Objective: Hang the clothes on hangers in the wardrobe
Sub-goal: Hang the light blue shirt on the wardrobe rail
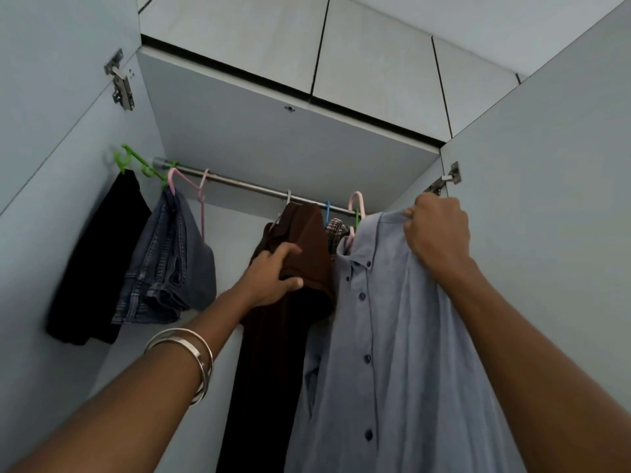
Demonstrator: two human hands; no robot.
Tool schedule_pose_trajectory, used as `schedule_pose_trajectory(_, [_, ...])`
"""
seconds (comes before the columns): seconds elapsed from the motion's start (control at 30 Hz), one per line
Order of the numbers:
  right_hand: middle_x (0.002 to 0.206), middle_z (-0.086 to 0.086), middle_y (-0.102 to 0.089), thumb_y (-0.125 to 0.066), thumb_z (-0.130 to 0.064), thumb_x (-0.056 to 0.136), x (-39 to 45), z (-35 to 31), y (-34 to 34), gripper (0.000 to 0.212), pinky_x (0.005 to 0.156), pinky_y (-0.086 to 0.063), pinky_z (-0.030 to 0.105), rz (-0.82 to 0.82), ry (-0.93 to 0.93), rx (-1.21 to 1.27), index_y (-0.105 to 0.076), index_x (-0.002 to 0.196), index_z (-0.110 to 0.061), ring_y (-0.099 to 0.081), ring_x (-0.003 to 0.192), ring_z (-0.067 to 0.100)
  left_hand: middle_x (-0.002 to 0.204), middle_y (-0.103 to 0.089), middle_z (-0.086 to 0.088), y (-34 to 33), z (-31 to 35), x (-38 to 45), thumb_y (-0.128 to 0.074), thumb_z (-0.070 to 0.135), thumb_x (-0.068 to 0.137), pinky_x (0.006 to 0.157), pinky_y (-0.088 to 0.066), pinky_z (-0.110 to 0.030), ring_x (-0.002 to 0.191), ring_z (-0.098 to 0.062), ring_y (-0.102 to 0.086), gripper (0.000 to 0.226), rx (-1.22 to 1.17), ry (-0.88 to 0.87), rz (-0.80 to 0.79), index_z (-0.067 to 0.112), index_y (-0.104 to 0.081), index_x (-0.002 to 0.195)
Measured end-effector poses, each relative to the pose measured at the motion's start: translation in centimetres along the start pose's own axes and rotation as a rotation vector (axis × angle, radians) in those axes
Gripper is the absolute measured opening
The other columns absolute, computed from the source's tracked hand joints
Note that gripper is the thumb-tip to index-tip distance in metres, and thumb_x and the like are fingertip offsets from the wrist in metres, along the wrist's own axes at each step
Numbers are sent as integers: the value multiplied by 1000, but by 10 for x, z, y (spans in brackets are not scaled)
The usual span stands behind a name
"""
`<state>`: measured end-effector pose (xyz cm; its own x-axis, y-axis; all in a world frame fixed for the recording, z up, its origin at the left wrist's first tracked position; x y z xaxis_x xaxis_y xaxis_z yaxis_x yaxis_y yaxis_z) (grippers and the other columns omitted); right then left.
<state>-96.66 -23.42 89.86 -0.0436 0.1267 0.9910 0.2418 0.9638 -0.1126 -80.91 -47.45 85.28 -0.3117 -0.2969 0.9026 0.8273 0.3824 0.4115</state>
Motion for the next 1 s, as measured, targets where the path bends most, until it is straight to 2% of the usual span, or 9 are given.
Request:
schedule_pose_trajectory(0.1, [84,24,-58,-48,-10,95,-5,3,-8,22,61,-30,32,19,-12,70,-45,73,-9,-56,76,38,144,-27,-17,-16,16,2,-62,52,84,112,-30,-44,137,-35,-27,56,-29,-22,-86,49,-39,136])
schedule_pose_trajectory(0.17, [80,21,-55,-47,-11,94,-14,6,-15,24,60,-28,30,-1,-41,98,-43,70,-9,-48,68,32,152,-16,-18,-27,17,2,-59,59,83,114,-24,-49,143,-38,-15,59,6,3,-122,52,-37,137])
schedule_pose_trajectory(0.3, [70,13,-49,-47,-13,94,-25,13,-23,29,60,-28,30,0,-89,192,-45,65,-8,-40,62,27,151,-19,-20,-43,13,7,-59,58,83,113,-27,-49,140,-39,-21,72,-1,48,-106,40,-28,146])
schedule_pose_trajectory(0.37, [70,13,-51,-48,-15,94,-27,18,-29,27,62,-30,30,14,-97,229,-50,68,-8,-43,65,28,143,-34,-19,-48,12,14,-62,53,84,109,-35,-44,132,-35,-37,73,65,68,-18,19,-39,143])
schedule_pose_trajectory(0.43, [74,18,-56,-49,-16,94,-26,25,-43,25,63,-32,30,21,-85,243,-53,70,-9,-49,68,33,132,-49,-17,-51,9,21,-70,42,82,102,-41,-40,122,-31,-47,62,82,77,116,8,-53,130])
schedule_pose_trajectory(0.6, [86,27,-62,-49,-16,93,-29,42,-76,23,64,-37,32,24,-105,210,-61,82,1,-59,81,43,119,-60,-15,-24,-18,19,-76,15,75,98,-37,-34,114,-31,-54,39,-22,153,541,9,-66,112])
schedule_pose_trajectory(0.8, [106,30,-60,-48,-17,97,-40,51,-113,26,70,-38,34,-16,-140,137,-62,104,3,-57,98,46,122,-51,-21,44,-70,-11,-57,-1,84,101,-31,-38,115,-37,-48,36,101,299,942,5,-60,120])
schedule_pose_trajectory(0.9, [112,29,-58,-48,-9,94,-42,39,-123,24,80,-45,42,-57,-156,124,-61,109,4,-55,103,48,127,-48,-23,71,-84,-21,-54,-1,86,102,-34,-42,116,-40,-47,39,165,337,967,2,-58,124])
schedule_pose_trajectory(1.0, [107,26,-61,-48,-4,92,-36,22,-143,20,78,-45,39,-69,-135,179,-61,103,5,-57,100,43,129,-47,-23,65,-85,-21,-53,1,87,102,-37,-43,116,-41,-47,39,185,347,884,1,-58,125])
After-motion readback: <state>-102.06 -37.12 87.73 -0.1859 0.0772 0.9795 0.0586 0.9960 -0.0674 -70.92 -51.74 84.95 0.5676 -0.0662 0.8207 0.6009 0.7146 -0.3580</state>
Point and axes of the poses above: each hand's wrist, its own x-axis towards the middle knuckle, its own y-axis out of the back of the hand, z = x × y, the point moved 5 cm from there along x, towards the middle knuckle
